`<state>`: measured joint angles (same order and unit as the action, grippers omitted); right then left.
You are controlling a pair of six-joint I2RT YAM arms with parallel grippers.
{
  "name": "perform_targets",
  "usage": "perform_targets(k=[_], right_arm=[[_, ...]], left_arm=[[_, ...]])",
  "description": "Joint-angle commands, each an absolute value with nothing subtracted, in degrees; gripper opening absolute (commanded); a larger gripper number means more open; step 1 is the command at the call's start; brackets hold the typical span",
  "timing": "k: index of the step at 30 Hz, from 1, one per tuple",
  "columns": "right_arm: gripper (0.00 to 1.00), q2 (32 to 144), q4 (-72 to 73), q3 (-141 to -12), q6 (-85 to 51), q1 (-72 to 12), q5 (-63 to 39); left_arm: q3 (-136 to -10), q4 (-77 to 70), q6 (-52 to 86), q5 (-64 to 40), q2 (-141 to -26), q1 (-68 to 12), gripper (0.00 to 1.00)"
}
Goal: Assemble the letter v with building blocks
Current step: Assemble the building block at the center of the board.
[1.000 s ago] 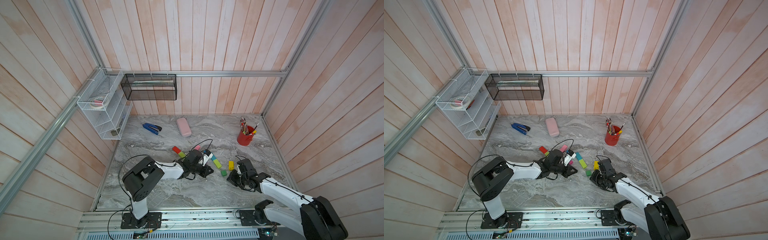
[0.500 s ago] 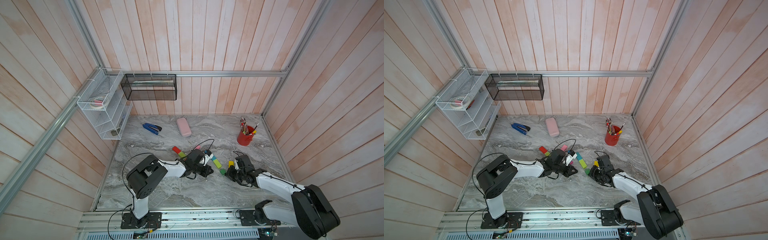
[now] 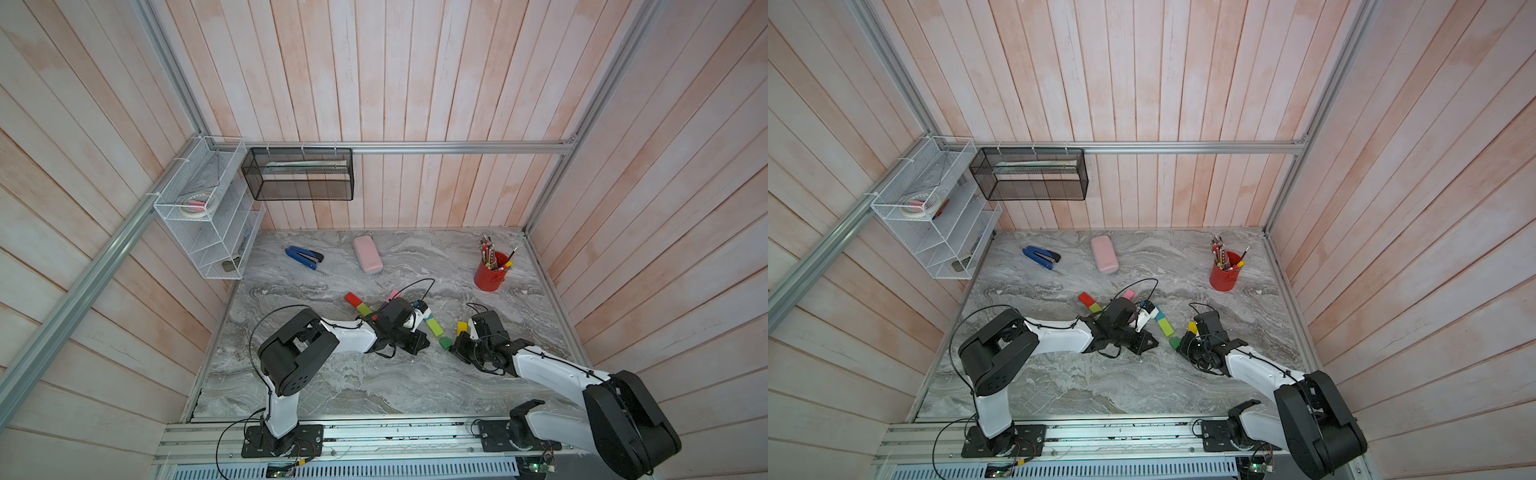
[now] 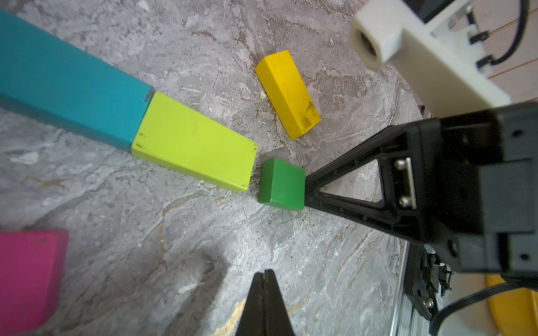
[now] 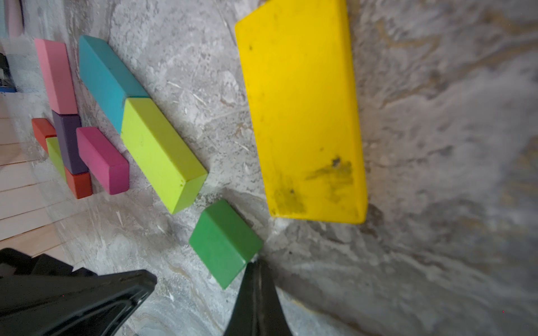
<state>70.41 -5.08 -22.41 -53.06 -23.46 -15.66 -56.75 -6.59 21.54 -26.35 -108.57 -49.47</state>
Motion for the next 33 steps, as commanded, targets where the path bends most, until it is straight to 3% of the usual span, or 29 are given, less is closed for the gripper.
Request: perform_targets(k=[1,33], right_arm=[[0.02,71.89,-6.33,-21.45,-52.47,-23.22,-15.81],[0.02,74.62,-4.48,-22.06,-51.86,-23.22,-15.82]], left_arm=[[-57.94,-4.83,19.82,-24.20,-109.92,-49.92,0.00],[-63.93,0.76,17.96,-20.63,-113.62,-51.68,0.00]])
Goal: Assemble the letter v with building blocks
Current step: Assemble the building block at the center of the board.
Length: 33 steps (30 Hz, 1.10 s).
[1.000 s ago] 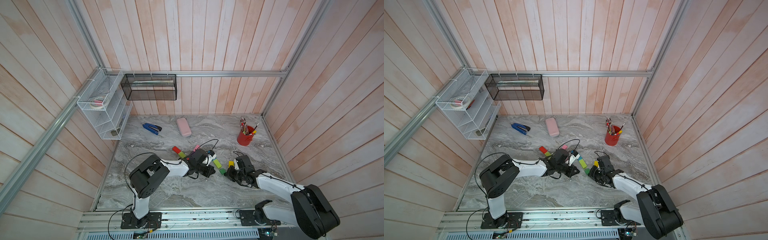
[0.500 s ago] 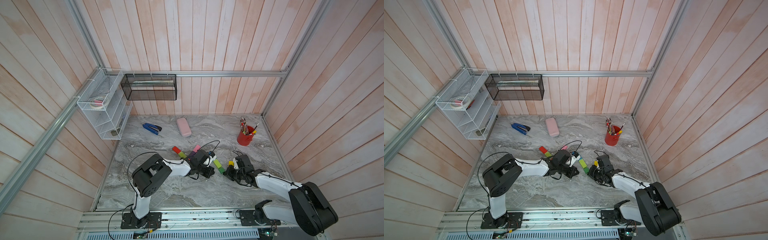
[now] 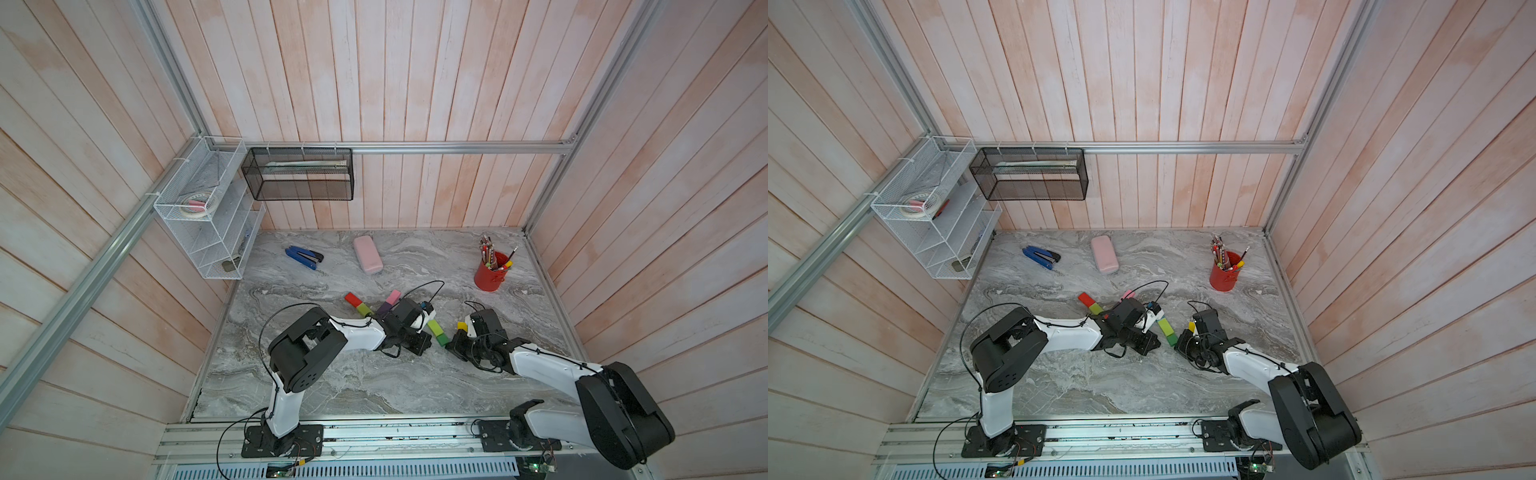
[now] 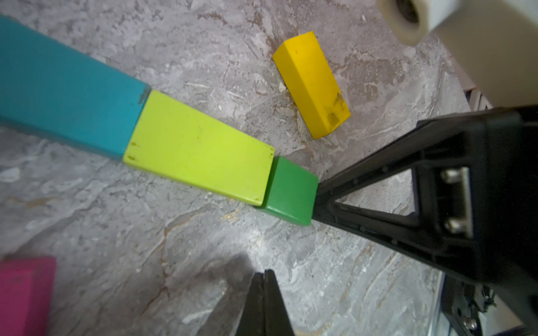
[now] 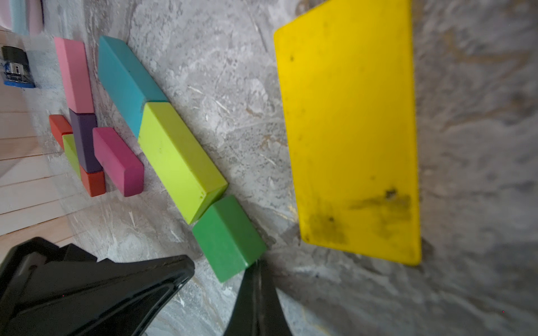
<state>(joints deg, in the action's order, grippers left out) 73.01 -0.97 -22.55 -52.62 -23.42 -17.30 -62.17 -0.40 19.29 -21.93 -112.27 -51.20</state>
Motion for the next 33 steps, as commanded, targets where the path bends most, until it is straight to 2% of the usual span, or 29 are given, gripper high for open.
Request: perform_targets(k=[1,33], right_arm=[[0.02,74.69,-4.40,-22.00,-51.79,-23.26,-15.78],[0.03,74.73,-5.40,-23.07,-49.92,-21.65,-15.48]], left_arm=[[-64.19,1.02,17.92,-20.44,-113.75,-51.76,0.00],[-71.00,6.67,17.15,-17.06,-118.56,-53.17,0.00]])
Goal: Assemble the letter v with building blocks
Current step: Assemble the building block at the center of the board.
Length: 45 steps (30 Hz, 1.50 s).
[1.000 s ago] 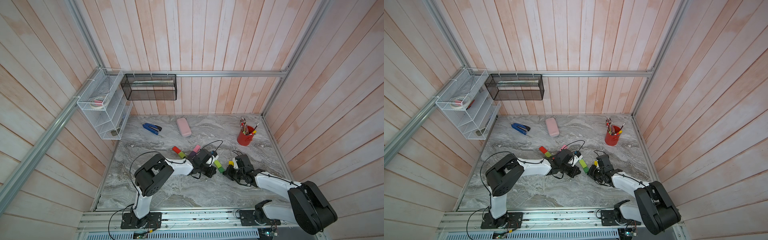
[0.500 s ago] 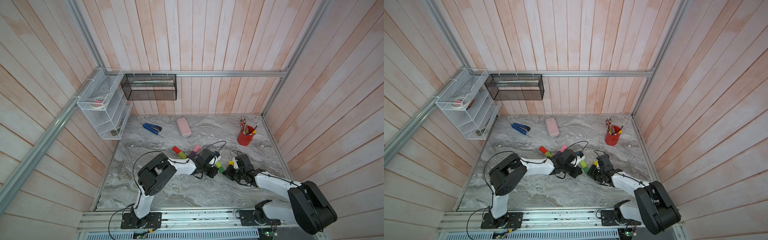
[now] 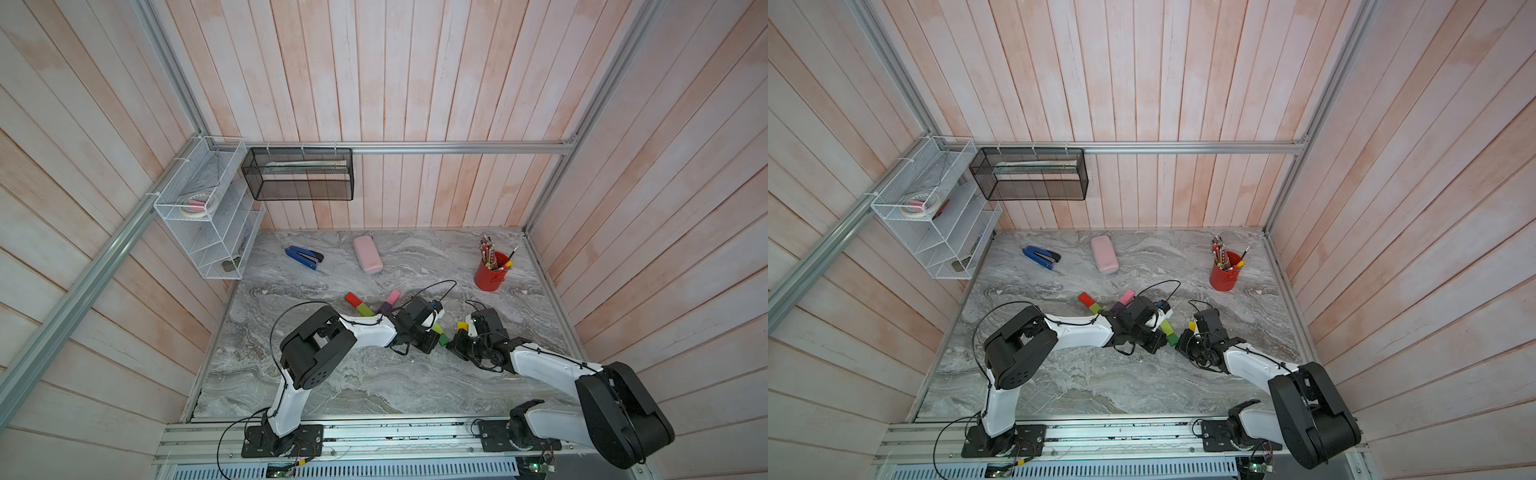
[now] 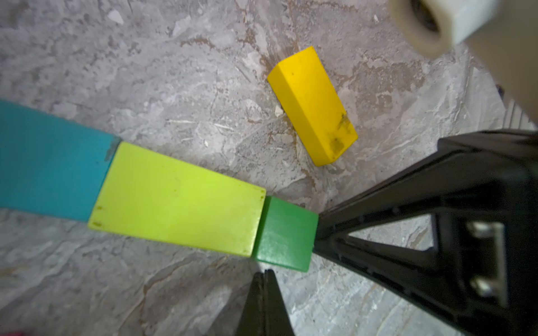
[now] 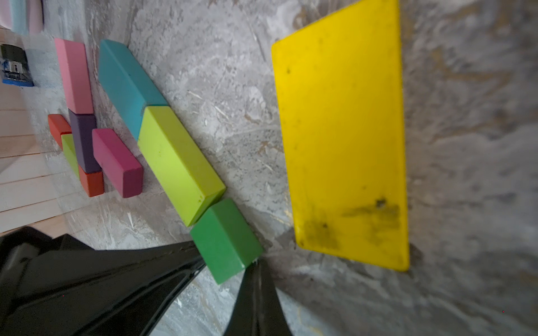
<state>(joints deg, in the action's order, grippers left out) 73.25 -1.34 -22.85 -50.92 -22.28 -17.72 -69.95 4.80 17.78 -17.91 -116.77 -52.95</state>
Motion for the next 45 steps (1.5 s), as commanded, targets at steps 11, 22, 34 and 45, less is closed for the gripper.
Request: perform_targets(k=[11,22,34,45], right_arm=[[0.03,74.55,-5.32,-23.13,-49.66,-21.39,-15.64],[0.03,73.94,-6.09,-23.06,-49.44,-21.20,-15.31],[0.03,74.22,-5.90,-23.67,-48.74,-20.47,-15.21],[0.03,75.47,-5.01,-24.35,-48.43,-20.34,-15.68]], left_arm=[[-71.84,7.18,17.10,-17.05,-119.21,-53.44,0.00],[-71.56,7.22,17.63,-16.85,-119.05,-53.39,0.00],[-61.37,0.16,19.54,-11.71,-110.36,-53.43,0.00],[-57.86,-1.80,20.52,-9.47,-107.28,-53.18,0.00]])
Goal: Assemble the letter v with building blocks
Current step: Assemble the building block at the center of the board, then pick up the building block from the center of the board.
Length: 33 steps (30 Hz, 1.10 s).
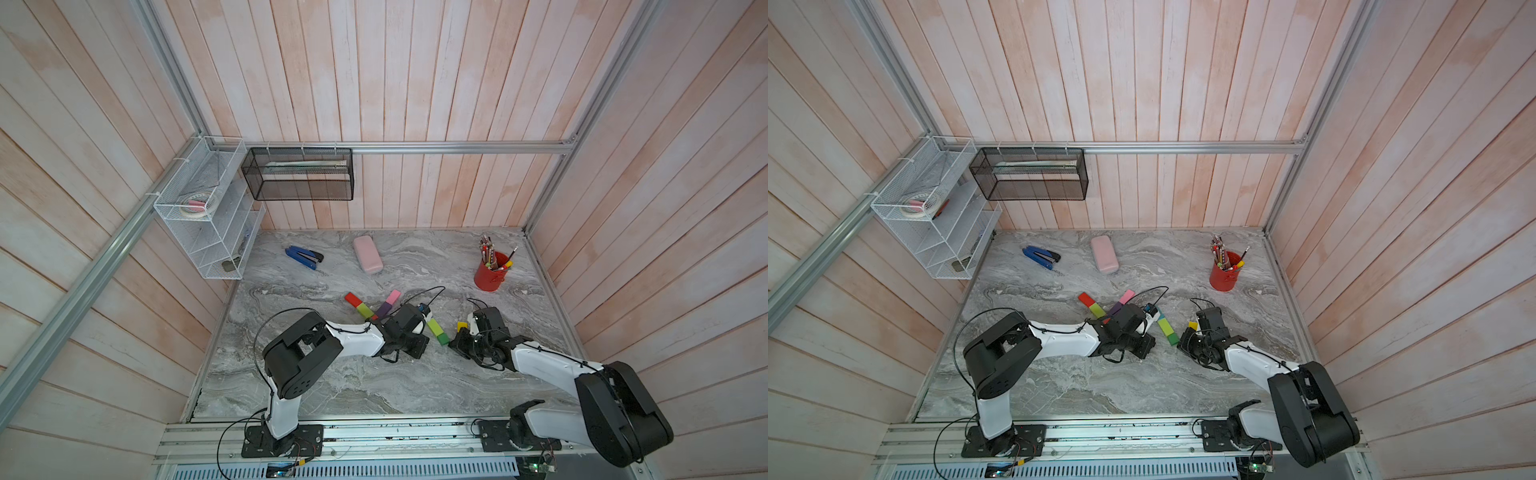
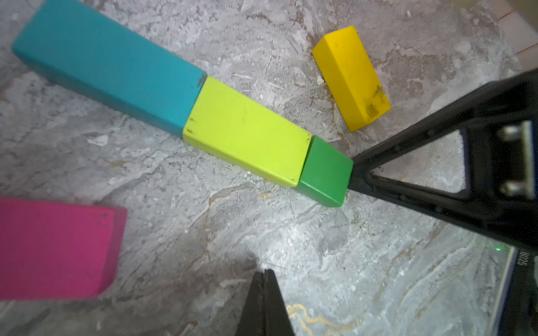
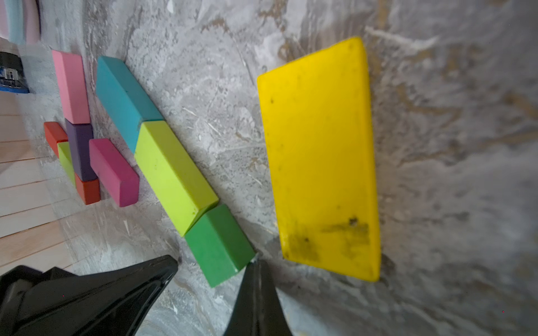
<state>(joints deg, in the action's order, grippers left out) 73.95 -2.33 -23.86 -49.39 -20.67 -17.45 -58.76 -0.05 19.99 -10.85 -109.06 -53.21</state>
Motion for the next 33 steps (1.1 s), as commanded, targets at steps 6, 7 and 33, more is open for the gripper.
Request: perform_targets(k=[6,7,33], right_arm=[[0.03,75.70,-5.32,-24.70,-48.17,-20.36,-16.07],[0.03,75.36,-5.50,-24.52,-48.26,-20.39,-16.02],[0.73,82.21,-16.96,-51.14,-22.06,-33.03,-3.67]], left_arm=[[-57.91,-1.66,20.81,-9.98,-107.55,-53.08,0.00],[-57.81,-1.67,20.88,-10.01,-107.43,-53.09,0.00],[-36.94,-8.75,33.05,-15.18,-76.54,-33.97,0.75]])
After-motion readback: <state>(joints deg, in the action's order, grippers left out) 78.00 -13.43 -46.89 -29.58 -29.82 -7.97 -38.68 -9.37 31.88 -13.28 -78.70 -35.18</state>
